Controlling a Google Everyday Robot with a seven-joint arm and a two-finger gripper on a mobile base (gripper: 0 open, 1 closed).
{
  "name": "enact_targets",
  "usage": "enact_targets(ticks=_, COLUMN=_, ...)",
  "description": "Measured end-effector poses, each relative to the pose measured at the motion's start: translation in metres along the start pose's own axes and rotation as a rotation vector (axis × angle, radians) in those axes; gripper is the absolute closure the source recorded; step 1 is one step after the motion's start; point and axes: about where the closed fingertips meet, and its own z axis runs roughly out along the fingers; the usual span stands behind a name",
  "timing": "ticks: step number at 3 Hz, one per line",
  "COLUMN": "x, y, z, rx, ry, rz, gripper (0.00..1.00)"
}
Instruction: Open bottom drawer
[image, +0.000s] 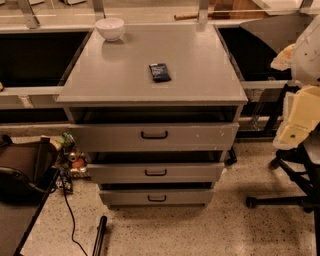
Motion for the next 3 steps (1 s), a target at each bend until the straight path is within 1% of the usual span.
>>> enact_targets(ticks=1, x=0.0, y=0.0, z=0.0, rx=0.0, ry=0.0, rz=0.0, gripper=0.0)
enact_targets(ticks=2, x=-0.001, y=0.002, z=0.005, rx=-0.003, ry=-0.015, rz=-0.002, gripper=0.0)
enact_targets(ticks=3, x=-0.008, y=0.021, z=0.049, rx=-0.049, ry=-0.075, rz=-0.064, gripper=0.0)
